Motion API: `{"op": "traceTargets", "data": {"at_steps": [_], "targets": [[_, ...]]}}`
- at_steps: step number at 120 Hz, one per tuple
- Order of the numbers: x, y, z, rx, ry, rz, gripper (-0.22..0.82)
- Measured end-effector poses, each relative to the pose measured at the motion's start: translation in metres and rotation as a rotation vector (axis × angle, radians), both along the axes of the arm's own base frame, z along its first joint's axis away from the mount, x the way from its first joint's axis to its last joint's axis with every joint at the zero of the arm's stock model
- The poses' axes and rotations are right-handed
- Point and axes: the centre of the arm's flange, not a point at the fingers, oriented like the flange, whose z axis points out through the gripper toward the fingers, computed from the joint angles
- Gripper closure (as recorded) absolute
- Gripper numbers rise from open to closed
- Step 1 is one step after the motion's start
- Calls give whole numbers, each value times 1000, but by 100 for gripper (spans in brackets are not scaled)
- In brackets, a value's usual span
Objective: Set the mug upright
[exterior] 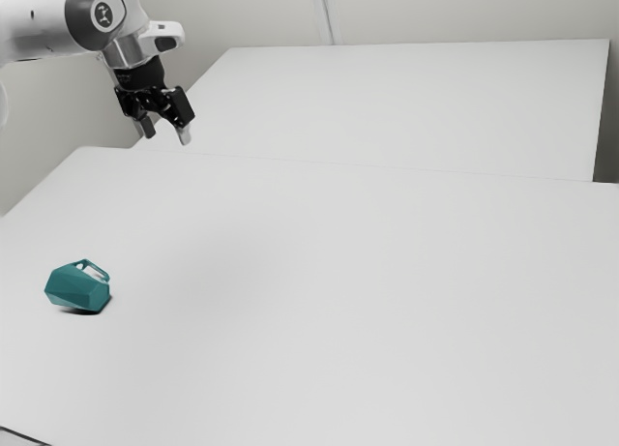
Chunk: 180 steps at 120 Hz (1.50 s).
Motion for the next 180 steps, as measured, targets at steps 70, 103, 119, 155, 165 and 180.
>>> {"op": "traceTargets", "data": {"at_steps": [70, 103, 119, 155, 165, 180], "targets": [[-59, 124, 12, -150, -11, 209, 0], [-127, 271, -26, -389, -24, 348, 0], [-137, 312, -69, -478, -5, 345, 0], [-132, 359, -170, -614, 45, 267, 0], [-143, 375, -188, -631, 46, 268, 0], [-157, 402, -208, -652, 24, 263, 0]]}}
